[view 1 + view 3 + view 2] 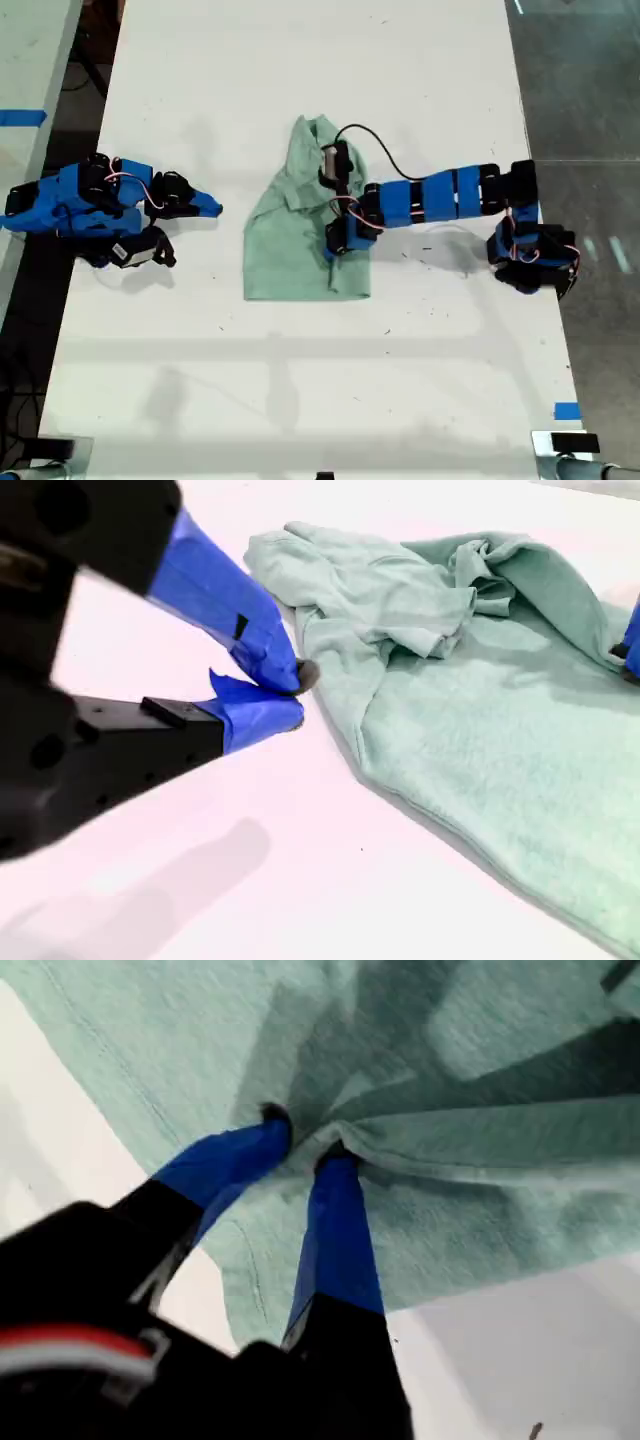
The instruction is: Fold t shirt
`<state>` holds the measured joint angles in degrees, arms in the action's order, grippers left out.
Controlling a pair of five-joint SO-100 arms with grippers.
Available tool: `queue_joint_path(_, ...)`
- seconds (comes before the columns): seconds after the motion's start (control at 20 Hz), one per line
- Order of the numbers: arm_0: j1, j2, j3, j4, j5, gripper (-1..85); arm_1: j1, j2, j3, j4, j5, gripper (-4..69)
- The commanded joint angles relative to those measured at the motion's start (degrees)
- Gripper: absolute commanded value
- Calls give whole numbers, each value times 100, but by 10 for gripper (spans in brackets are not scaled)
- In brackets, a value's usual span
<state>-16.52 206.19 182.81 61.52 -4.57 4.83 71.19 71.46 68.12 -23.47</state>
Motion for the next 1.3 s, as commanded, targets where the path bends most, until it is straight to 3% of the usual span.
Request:
queue_joint_path(0.0,26,44,44,-105,-88,1,-88,202,-624,422,26,250)
queue_joint_path(0.4,26,44,35,-97,-88,1,105,3076,9,2215,220,260)
queue_joint_path(0.45,18,44,35,-97,-88,1,132,3595,413,2268,255,138)
queue_joint_path(0.5,18,44,35,-97,-88,1,176,4175,958,2259,325,31)
queue_joint_path(0.55,26,44,44,-97,-88,1,220,4816,1573,2180,334,20)
queue_joint_path(0.95,18,44,53,-105,-88,1,272,10257,7937,633,615,21)
queue_joint_path(1.1,-9,44,62,-141,-88,1,422,13061,10301,879,141,21)
queue_joint_path(1.25,-9,44,70,-158,-70,1,387,13008,10521,844,378,20)
